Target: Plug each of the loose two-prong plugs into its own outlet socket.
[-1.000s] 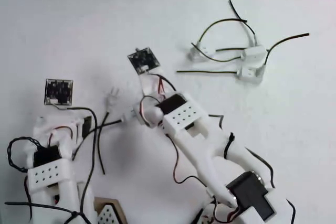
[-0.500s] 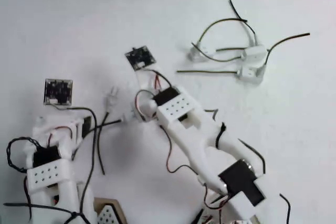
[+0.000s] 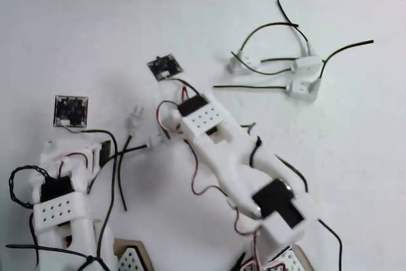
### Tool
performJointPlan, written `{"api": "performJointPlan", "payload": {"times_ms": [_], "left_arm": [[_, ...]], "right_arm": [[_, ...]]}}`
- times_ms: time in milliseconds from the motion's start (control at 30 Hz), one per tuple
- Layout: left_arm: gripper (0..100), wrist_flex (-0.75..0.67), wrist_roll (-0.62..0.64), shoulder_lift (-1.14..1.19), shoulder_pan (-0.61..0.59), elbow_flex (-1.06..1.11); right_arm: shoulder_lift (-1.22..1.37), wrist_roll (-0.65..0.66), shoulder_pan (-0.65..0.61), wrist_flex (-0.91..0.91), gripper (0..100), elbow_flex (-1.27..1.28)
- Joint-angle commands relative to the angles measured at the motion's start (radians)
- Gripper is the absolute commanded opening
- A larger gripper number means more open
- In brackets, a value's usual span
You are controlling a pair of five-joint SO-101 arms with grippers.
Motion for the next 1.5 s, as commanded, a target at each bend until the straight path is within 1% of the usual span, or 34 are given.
{"api": "performJointPlan", "payload": {"times_ms": [0, 200, 400, 533, 667, 767, 933, 1233, 1333, 1467], "left_arm": [[32, -0.020, -0.011, -0.018, 0.007, 0.000], [32, -0.020, -0.011, -0.018, 0.007, 0.000], [32, -0.020, -0.011, -0.018, 0.007, 0.000], [32, -0.020, -0.011, -0.018, 0.007, 0.000], [32, -0.020, -0.011, -0.018, 0.007, 0.000], [32, -0.020, -0.011, -0.018, 0.007, 0.000], [32, -0.020, -0.011, -0.018, 0.007, 0.000], [32, -0.020, -0.011, -0.018, 0.007, 0.000], [32, -0.020, -0.011, -0.018, 0.007, 0.000], [32, -0.020, -0.011, -0.018, 0.007, 0.000]], "right_arm": [[0.082, -0.003, 0.002, 0.036, 1.7, -0.057], [0.113, 0.000, -0.008, 0.039, 1.7, -0.061], [-0.045, -0.005, 0.028, 0.068, 1.7, -0.061], [-0.216, -0.008, 0.122, 0.088, 1.7, -0.058], [-0.338, -0.008, 0.260, 0.079, 1.7, -0.057], [-0.377, -0.012, 0.375, 0.028, 1.7, -0.057], [-0.335, -0.132, 0.550, -0.104, 1.7, -0.057], [-0.101, -0.258, 0.680, -0.331, 2.1, -0.063], [-0.071, -0.267, 0.685, -0.335, 3.9, -0.075], [-0.110, -0.269, 0.673, -0.203, 15.7, -0.124]]}}
